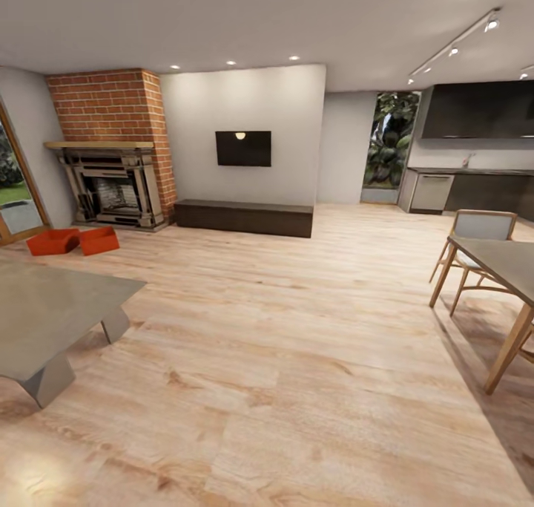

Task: Move the two storage containers from the living room to the garage. In the garage, place one container on the floor and stack the other container on top of it (either order is fine).

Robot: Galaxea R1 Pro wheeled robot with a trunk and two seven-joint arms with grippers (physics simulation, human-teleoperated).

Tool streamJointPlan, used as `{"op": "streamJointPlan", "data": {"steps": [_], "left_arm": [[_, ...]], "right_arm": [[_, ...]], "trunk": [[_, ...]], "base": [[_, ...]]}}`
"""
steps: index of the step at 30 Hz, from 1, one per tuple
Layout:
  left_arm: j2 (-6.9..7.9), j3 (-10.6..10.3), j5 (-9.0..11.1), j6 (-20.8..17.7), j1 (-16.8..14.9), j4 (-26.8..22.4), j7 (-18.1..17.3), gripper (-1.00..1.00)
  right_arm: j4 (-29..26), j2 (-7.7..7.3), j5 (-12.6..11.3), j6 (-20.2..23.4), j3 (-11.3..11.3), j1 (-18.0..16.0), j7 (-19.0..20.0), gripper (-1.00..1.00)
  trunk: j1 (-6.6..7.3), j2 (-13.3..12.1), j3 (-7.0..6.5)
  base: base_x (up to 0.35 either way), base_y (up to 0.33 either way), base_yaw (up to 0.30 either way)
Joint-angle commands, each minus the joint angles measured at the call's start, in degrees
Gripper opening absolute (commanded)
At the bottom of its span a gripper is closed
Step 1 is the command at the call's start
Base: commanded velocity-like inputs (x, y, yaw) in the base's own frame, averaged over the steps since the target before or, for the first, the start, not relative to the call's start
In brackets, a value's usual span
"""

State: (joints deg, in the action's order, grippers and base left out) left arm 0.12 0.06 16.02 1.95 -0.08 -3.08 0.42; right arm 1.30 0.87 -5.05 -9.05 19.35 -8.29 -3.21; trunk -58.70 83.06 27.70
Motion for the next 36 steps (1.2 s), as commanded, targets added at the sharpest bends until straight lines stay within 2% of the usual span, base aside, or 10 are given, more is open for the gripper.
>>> {"op": "streamJointPlan", "data": {"steps": [1,24,31,36], "left_arm": [[-0.01,-0.1,0.1,0.1,0.0,0.0,0.0,1.0],[0.13,0.3,0.4,0.3,0.0,-0.2,0.1,1.0],[0.66,0.4,0.4,-0.3,0.0,-3.8,0.2,1.0],[0.77,0.4,0.5,-0.4,0.0,-4.0,0.2,1.0]], "right_arm": [[0.1,0.01,-0.6,-0.3,0.4,-0.1,-0.1,1.0],[0.5,-0.31,-0.7,-0.4,0.4,-0.1,0.6,1.0],[0.5,-0.32,-0.8,-0.4,0.4,-0.1,0.6,1.0],[0.5,-0.34,-0.9,-0.4,0.3,0.0,0.6,1.0]], "trunk": [[-0.03,0.0,0.05],[-0.03,0.0,0.05],[-0.03,0.0,0.05],[-0.03,0.0,0.05]], "base": [[0.324,0.0,0.0],[0.324,0.0,0.0],[0.324,0.0,0.0],[0.324,0.0,0.0]]}}
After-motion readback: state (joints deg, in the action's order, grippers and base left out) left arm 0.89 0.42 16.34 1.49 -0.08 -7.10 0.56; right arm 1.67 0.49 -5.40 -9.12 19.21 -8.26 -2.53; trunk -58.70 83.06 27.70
